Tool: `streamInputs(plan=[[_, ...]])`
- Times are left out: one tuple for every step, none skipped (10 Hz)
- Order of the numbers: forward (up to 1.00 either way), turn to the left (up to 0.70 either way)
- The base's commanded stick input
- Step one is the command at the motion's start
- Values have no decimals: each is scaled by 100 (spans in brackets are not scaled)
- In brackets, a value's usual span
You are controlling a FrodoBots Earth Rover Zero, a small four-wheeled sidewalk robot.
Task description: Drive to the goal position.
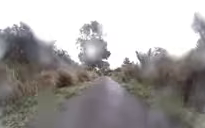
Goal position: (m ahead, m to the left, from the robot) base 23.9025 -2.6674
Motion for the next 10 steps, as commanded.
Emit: streamInputs(plan=[[85,0],[85,0],[85,0],[85,0],[85,0],[85,0],[85,0],[85,0],[85,0],[85,0]])
